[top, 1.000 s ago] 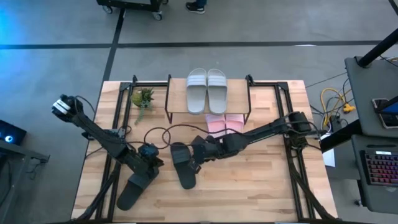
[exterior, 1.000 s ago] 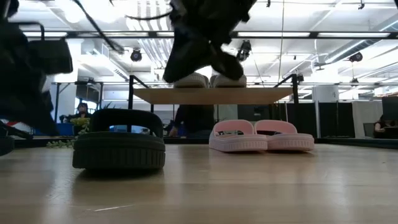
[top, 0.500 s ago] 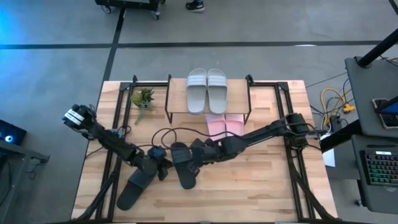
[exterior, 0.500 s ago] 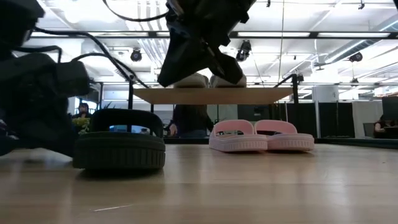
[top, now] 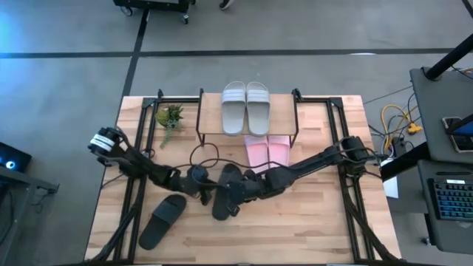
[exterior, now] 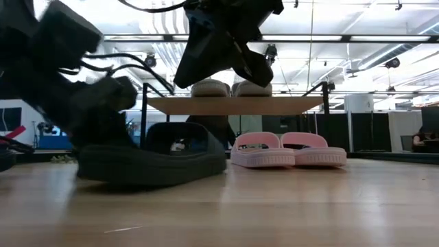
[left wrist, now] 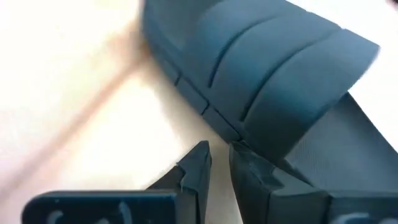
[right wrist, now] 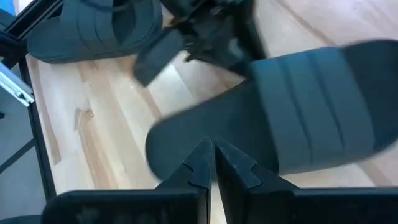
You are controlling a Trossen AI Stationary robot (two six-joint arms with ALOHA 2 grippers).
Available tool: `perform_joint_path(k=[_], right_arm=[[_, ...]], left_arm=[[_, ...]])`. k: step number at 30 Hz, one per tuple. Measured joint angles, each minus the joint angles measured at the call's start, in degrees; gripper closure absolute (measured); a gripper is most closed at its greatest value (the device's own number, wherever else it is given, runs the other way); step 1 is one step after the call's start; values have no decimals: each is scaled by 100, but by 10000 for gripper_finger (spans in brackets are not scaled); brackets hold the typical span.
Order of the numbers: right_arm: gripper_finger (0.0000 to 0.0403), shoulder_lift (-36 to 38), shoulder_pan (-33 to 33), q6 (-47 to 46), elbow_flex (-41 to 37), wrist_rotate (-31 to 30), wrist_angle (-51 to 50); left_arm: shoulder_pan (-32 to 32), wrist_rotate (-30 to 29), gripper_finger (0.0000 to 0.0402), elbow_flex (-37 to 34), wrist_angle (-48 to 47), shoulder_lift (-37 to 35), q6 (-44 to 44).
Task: Pick and place slides into the shelf
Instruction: Move the right black slide to the centre on the table
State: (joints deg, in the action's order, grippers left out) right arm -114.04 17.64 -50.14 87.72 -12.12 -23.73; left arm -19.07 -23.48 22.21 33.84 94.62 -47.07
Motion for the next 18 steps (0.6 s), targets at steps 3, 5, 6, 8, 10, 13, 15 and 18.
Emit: perform_joint_path(k=[3,5,6,8,10,13,15,18], right_arm=[[390,0,7,-42,0,0,0],[390,0,-1,-44,0,-11,-2],[390,1,-1,-49,0,-13,-2],[390,21,-3,-90,0,-18,-7],[390,43,-1,-95,0,-40,-8],[390,66,5,-226,0,-34,-72],[390,76,25,-219,0,14,-175],[390,105,96,-126,0,10,-580]], left_arm=[[261,159,350,157,23,130,330],[370,389,350,255,23,193,436],[387,490,350,288,19,200,445],[377,607,350,305,8,162,429],[317,680,350,271,-70,44,414],[219,778,350,212,-425,-199,412],[159,800,350,185,-773,-378,400],[25,798,350,176,-1146,-572,398]])
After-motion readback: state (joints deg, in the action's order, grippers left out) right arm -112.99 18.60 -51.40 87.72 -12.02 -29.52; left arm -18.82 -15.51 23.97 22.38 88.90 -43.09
